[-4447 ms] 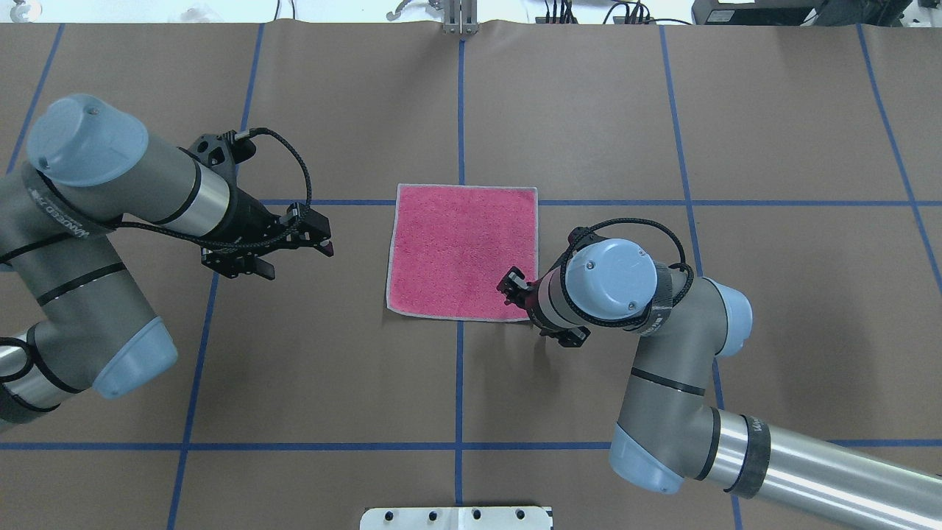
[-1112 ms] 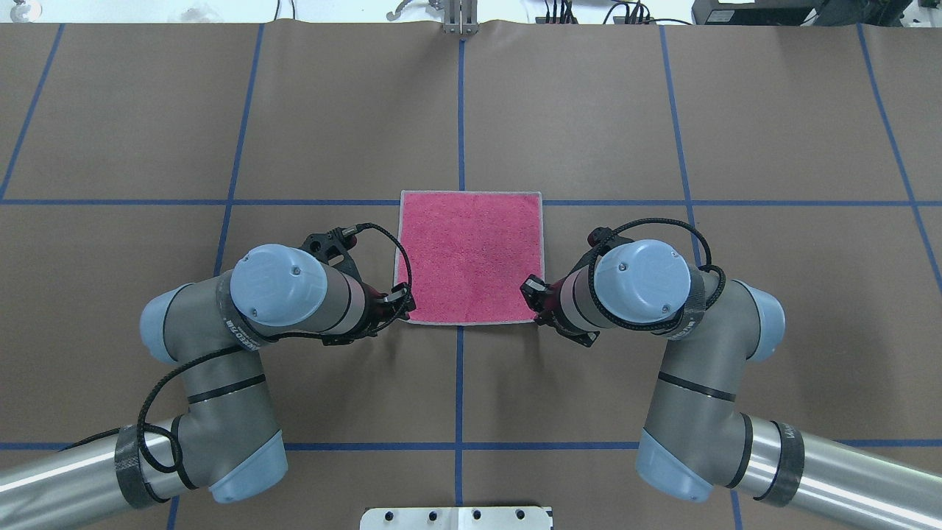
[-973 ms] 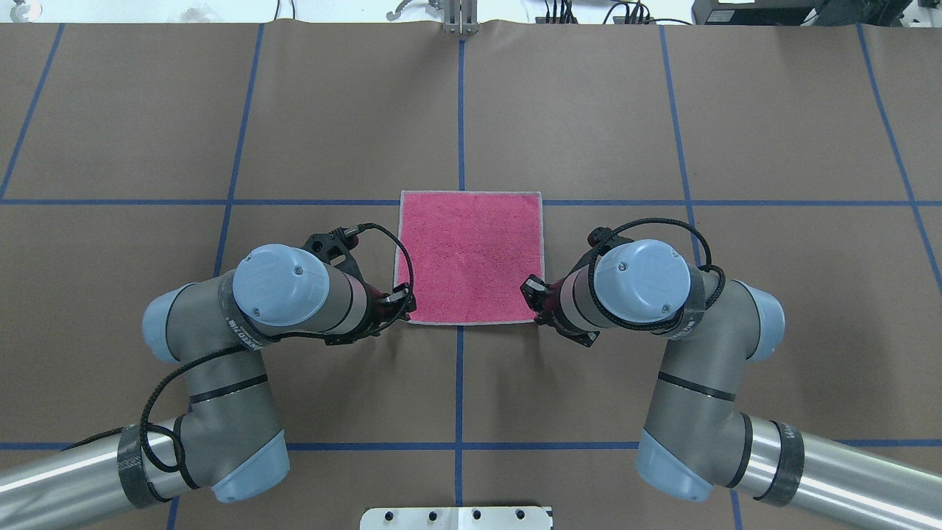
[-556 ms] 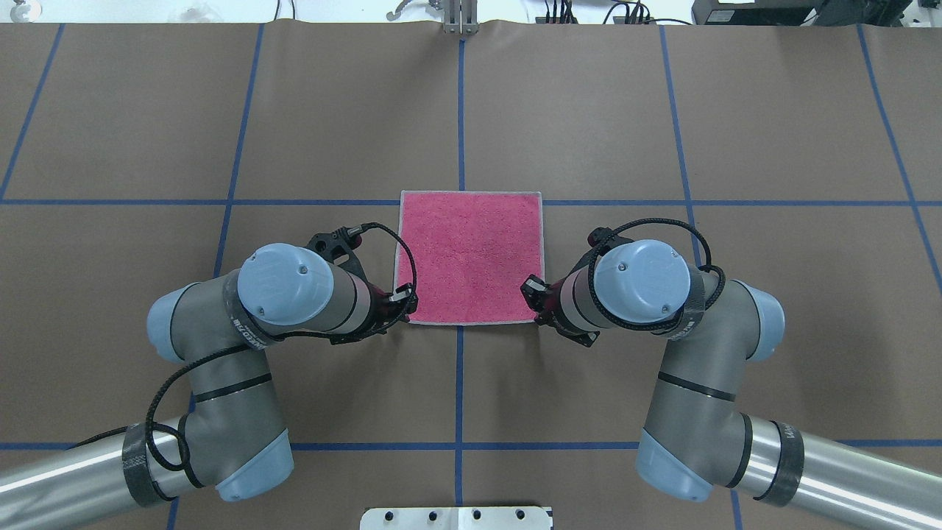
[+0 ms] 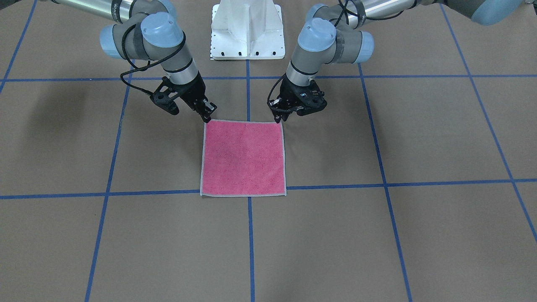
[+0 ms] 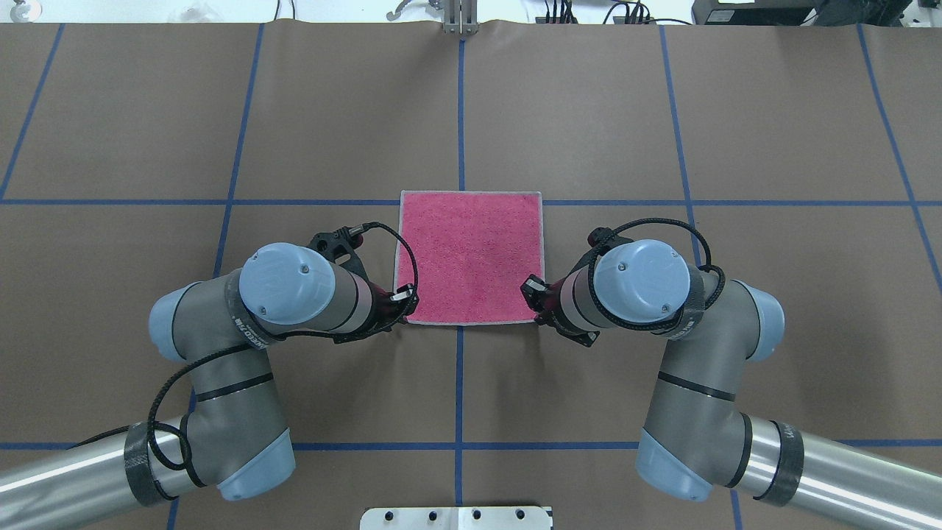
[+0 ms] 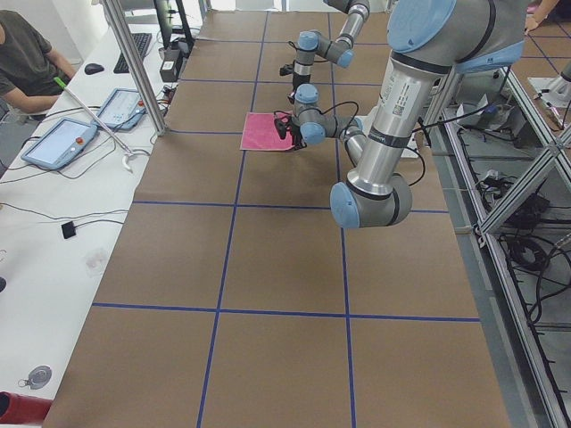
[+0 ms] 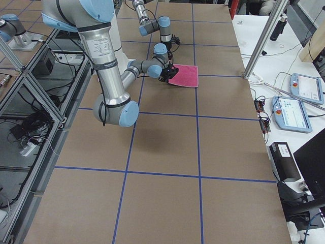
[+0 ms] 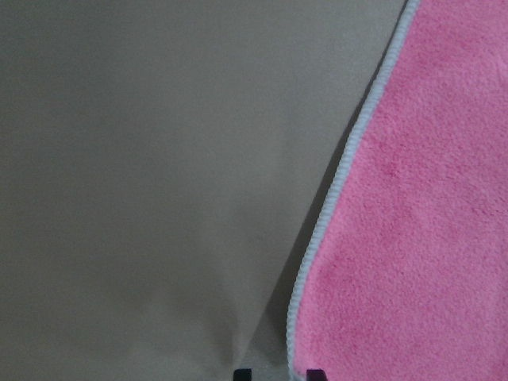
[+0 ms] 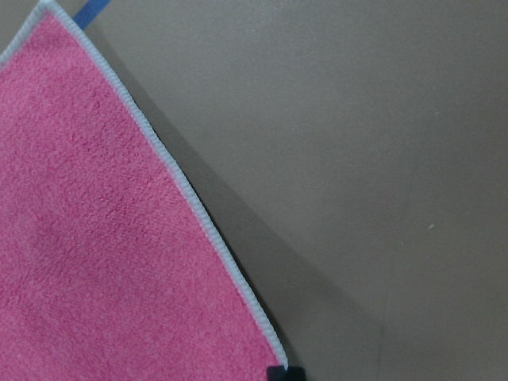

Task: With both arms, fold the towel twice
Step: 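Close both grippers on the near towel corners, then lift the near corners with both grippers and carry them over the towel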

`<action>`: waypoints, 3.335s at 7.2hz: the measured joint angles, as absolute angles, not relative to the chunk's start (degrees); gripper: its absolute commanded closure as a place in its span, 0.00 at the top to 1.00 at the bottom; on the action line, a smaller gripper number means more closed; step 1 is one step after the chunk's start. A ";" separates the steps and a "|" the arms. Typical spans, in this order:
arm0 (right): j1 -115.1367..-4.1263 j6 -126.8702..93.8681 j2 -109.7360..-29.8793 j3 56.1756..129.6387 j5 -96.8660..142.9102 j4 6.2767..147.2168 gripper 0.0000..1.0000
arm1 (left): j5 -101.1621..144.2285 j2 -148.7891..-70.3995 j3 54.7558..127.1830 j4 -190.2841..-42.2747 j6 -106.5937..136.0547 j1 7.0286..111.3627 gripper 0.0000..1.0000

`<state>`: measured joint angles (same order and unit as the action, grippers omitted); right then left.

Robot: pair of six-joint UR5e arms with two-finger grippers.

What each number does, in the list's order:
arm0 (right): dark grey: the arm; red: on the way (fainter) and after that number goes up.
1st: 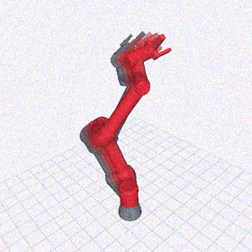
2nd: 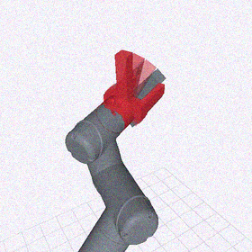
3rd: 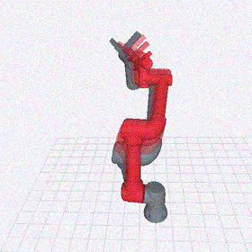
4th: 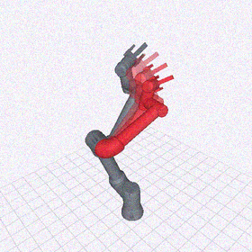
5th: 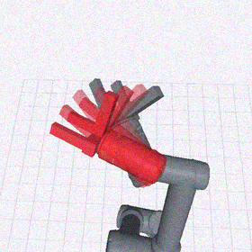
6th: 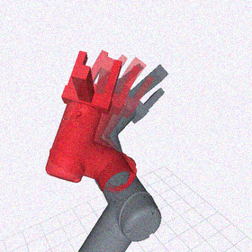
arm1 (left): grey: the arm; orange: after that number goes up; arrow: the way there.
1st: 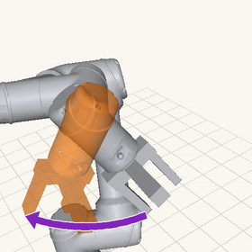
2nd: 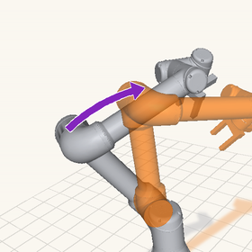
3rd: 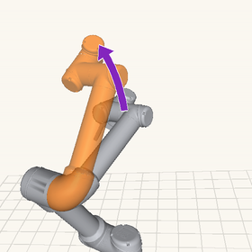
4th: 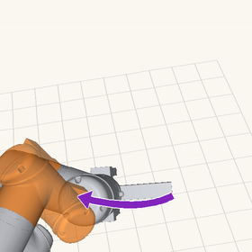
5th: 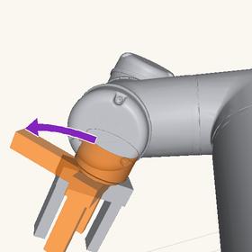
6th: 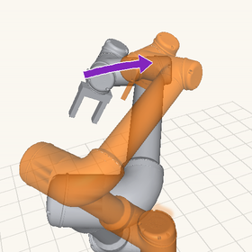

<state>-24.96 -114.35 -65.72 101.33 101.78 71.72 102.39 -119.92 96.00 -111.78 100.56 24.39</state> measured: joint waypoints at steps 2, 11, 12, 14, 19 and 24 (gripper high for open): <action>-24.96 -114.35 -65.73 101.34 101.78 71.72 0.00 | 102.03 -119.99 95.98 -111.82 100.86 24.43 0.00; -25.09 -114.51 -66.91 104.30 102.12 71.71 0.00 | 100.43 -117.61 103.54 -111.69 104.96 22.69 0.00; -25.06 -114.54 -67.67 105.54 102.92 71.72 0.00 | 100.47 -115.93 105.66 -111.65 105.12 21.97 0.00; -24.27 -114.62 -68.71 107.30 104.09 71.72 0.00 | 100.54 -113.58 108.75 -111.57 105.19 20.88 0.00; -21.10 -115.01 -69.19 108.57 106.01 71.72 0.00 | 100.55 -112.96 108.74 -111.53 105.09 19.49 0.00; -22.96 -114.75 -69.12 109.76 106.30 71.96 0.00 | 100.51 -113.96 108.21 -111.61 104.37 20.43 0.00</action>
<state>-22.96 -114.75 -69.12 109.76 106.30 71.96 100.51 -113.96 108.21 -111.61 104.37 20.43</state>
